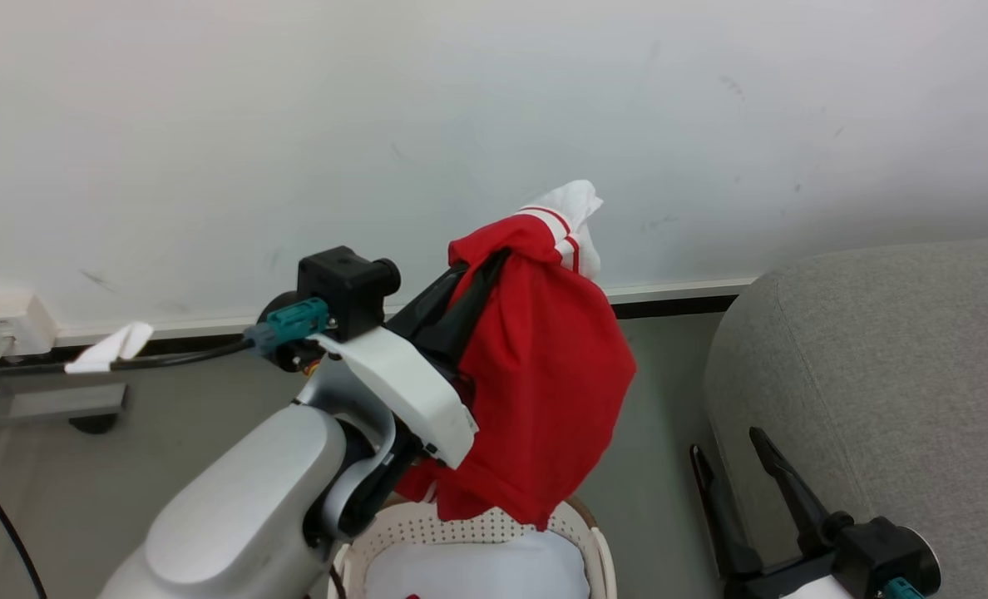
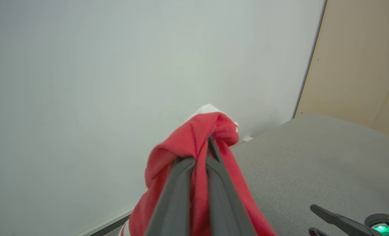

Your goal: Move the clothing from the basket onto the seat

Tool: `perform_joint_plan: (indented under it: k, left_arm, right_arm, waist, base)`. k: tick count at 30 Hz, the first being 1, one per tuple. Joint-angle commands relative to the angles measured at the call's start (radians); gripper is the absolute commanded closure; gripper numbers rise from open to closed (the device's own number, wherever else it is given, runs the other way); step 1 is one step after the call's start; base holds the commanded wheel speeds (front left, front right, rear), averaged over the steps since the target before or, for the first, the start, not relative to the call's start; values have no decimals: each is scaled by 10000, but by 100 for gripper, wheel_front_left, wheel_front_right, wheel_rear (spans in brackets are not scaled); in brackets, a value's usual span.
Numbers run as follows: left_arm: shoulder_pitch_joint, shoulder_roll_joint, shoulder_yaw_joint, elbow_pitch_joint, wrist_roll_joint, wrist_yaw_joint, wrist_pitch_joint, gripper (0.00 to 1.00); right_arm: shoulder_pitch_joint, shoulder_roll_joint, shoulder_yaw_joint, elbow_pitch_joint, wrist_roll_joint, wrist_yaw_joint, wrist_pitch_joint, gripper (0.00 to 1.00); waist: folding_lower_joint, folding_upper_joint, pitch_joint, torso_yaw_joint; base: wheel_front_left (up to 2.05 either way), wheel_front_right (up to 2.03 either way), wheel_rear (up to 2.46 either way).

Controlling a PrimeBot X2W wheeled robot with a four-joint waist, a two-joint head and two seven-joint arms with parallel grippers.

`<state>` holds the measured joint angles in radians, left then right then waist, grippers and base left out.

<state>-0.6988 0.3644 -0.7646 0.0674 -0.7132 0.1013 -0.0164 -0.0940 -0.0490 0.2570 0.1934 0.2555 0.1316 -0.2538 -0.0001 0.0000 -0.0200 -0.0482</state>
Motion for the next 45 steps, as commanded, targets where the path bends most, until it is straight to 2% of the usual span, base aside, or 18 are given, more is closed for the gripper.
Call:
perform_joint_plan:
  k: [1,8,17,23,30,41,42,43,45]
  left_arm:
    - [12,92,39,-79,-78,57,38,100]
    - [-131,178,141,-134,-133,192,126,100]
    - [-494,-66,23,14,-129,121,239,100]
    - [-660,-288,-53,-25,-202,96,308,100]
    - [-506,-643,-300,-248,-359,49,446,100]
    - [23,-903,-854,-612,-513,-4,656,100]
    - [49,-903,-872,-622,-520,1,653,100]
    - [78,-894,-884,-620,-531,16,655,100]
    - [115,-867,-893,-593,-564,34,651,100]
  right_arm:
    - [-71,-28,60,44,99,-19,-41,0]
    - [-251,-26,875,195,-160,-18,-19,0]
    - [-767,-140,3288,628,52,-19,109,0]
    - [-1835,-81,4565,1796,585,-19,46,0]
    - [-2838,-23,4698,3047,681,-19,-103,0]
    - [-3652,-24,4116,2660,1066,-19,-117,0]
    - [-3672,-28,4063,2654,1083,-19,-117,55]
    - [-3704,-29,4002,2637,1113,-19,-117,96]
    - [-3745,-26,3911,2587,1156,-19,-118,100]
  waist:
    - [1,0,5,2]
    - [1,0,5,3]
    - [1,0,-76,183]
    - [1,0,-198,378]
    - [1,0,-358,825]
    - [1,0,-376,1457]
    - [1,0,-368,1482]
    - [1,0,-358,1501]
    - [1,0,-342,1525]
  base:
    - [0,0,0]
    - [0,0,0]
    - [0,0,0]
    - [0,0,0]
    - [0,0,0]
    - [0,0,0]
    - [0,0,0]
    - [0,0,0]
    - [0,0,0]
